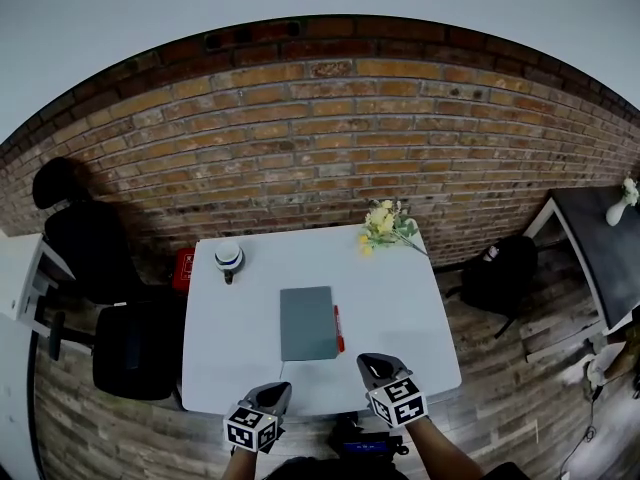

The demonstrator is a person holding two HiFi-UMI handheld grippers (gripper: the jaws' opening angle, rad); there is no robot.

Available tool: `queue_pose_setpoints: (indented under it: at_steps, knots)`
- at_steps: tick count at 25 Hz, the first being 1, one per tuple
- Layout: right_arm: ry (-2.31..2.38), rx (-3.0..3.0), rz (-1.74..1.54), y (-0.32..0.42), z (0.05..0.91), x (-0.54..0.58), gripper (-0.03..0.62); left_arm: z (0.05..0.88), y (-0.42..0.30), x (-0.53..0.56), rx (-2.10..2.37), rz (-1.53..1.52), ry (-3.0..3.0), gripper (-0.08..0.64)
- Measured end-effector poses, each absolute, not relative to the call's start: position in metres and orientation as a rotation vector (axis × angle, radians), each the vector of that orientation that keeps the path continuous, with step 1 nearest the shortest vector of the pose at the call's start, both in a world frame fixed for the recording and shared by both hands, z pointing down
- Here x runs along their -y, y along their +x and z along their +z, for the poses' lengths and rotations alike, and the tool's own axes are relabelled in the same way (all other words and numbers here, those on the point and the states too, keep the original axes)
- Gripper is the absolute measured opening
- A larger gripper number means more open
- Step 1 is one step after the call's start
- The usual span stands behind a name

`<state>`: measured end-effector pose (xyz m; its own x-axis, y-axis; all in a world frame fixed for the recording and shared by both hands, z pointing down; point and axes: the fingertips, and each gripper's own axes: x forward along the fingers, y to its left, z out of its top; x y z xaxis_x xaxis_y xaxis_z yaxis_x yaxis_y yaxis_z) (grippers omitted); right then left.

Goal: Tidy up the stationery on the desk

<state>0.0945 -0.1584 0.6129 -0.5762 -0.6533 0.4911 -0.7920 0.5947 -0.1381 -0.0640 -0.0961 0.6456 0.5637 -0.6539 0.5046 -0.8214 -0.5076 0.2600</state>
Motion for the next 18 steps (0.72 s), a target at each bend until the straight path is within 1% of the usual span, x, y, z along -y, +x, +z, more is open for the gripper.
queue_pose_setpoints:
  at_steps: [7,13,18]
  knots:
    - [1.191,2.446,0.494,0.064,0.606,0.1,0.009,0.637,-0.079,0.031,1.134,0.488,2.425,0.011]
    - [1.217,2.434,0.419,0.036,0.594,0.038,0.009,0.631,-0.104,-0.031,1.142,0.449,2.469,0.011]
    - [1.242,2.413,0.408,0.029,0.593,-0.016,0.009,0.636,-0.109,-0.068,1.156,0.434,2.474,0.011]
